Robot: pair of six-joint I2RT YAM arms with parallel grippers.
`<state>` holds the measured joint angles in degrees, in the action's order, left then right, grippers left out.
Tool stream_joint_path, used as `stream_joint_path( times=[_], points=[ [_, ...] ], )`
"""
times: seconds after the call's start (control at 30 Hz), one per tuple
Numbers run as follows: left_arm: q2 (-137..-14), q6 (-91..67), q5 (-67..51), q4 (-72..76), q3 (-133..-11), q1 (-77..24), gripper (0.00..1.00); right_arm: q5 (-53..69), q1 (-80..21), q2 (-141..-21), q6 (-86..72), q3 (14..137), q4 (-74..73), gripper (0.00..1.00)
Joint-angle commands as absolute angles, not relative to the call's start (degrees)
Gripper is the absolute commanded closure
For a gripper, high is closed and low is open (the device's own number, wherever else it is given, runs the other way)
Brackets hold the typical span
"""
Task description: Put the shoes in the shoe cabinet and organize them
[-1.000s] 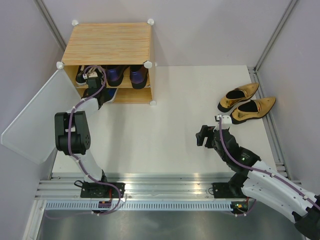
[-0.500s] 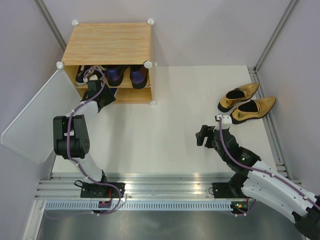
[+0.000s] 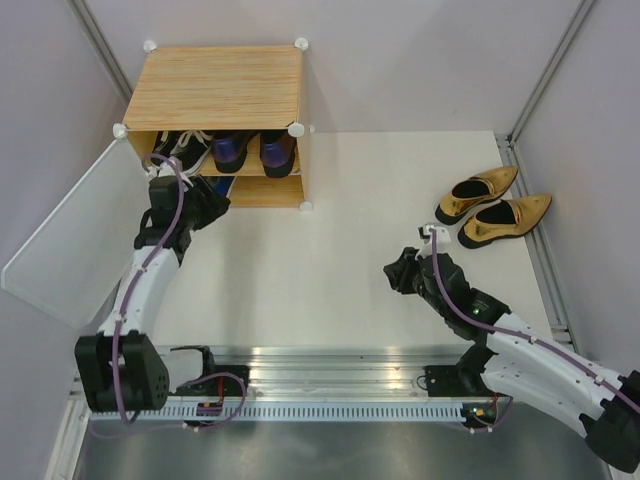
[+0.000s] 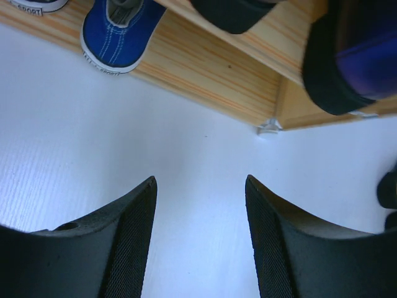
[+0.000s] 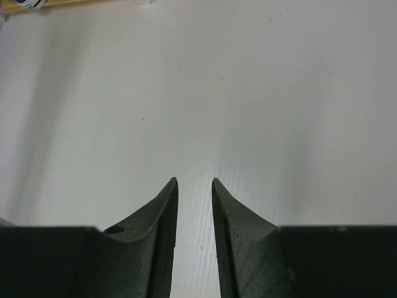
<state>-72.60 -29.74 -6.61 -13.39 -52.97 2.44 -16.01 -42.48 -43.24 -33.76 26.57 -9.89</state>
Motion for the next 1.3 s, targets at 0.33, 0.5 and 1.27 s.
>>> stream_joint_path(
  times=[0.33, 0.5, 1.27],
  points=[
    [-41.7, -30.2, -20.6, -8.4, -37.4, 2.5, 0.49, -19.5, -43.3, -48.3, -34.8, 35.4, -6.5, 0.59],
    [-33.1, -26.2, -19.8, -11.9, -38.2, 0.8, 0.41, -36.7, -41.4, -51.8, -35.1, 44.9, -17.5, 0.38],
    [-25.8, -21.5, -9.6, -17.8, -39.7, -12.2, 0.31, -26.4, -10.0, -88.6, -19.5, 73.9, -18.9, 0.25]
  ],
)
